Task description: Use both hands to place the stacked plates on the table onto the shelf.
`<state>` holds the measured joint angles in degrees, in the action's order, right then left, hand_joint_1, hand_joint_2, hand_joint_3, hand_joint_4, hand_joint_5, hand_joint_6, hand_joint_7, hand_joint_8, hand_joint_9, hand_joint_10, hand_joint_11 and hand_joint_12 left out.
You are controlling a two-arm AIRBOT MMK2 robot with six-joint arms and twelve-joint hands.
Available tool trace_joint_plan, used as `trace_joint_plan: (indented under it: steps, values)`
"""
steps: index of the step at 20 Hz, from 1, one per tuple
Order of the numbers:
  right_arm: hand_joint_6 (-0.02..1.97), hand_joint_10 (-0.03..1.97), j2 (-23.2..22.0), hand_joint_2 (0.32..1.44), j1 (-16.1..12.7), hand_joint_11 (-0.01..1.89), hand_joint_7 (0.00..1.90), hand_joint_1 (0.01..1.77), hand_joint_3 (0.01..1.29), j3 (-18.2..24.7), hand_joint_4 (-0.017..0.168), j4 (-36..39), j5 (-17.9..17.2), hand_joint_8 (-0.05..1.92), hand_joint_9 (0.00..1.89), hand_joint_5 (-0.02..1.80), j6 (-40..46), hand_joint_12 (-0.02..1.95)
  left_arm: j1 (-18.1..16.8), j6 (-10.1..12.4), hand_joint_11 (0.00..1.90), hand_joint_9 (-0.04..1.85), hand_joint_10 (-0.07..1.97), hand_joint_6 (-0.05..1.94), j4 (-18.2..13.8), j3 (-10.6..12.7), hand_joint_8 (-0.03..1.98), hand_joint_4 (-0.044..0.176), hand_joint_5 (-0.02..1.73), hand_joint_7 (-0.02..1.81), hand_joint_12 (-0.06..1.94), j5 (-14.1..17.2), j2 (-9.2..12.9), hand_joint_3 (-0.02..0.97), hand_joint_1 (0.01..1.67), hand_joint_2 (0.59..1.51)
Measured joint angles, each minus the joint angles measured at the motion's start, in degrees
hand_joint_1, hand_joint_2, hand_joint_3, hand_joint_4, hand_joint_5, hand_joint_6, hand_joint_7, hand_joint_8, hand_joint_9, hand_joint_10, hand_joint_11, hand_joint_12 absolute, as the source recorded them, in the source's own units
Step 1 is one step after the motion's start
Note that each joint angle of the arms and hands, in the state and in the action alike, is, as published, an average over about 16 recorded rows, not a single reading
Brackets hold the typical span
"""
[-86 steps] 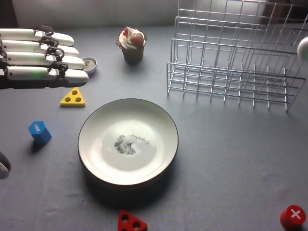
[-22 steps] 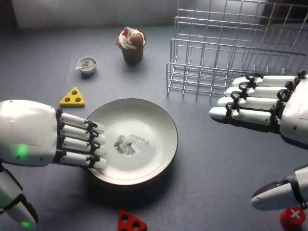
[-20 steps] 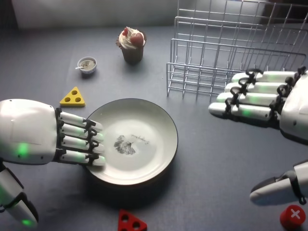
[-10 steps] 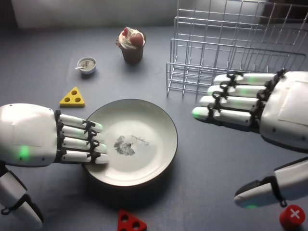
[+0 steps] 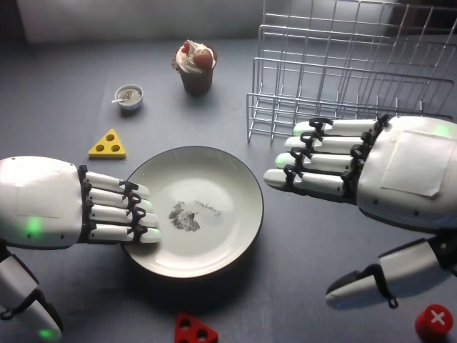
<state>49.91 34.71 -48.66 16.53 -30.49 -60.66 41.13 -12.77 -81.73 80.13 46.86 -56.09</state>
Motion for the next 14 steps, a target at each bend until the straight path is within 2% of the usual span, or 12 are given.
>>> trace_joint_plan:
  steps: [10, 14]
  values:
    - [0.0, -0.01, 3.09, 0.92, 0.98, 0.18, 0.19, 0.1, 0.01, -2.27, 0.004, -0.33, -0.5, 0.0, 0.2, 0.14, -0.88, 0.03, -0.81, 1.03, 0.13, 0.11, 0.0, -0.03, 1.22, 0.4, -0.01, -0.01, 0.03, 0.05, 0.02, -0.03, -2.89, -0.002, 0.04, 0.88]
    - [0.0, -0.01, 3.75, 0.91, 1.12, 0.18, 0.18, 0.24, 0.01, -2.57, 0.004, -0.07, -0.53, 0.0, 0.2, 0.13, -0.89, 0.03, -1.88, 1.22, 0.13, 0.11, 0.0, -0.03, 1.35, 0.41, -0.01, -0.01, 0.03, 0.05, 0.03, -0.51, -4.57, -0.001, 0.05, 0.883]
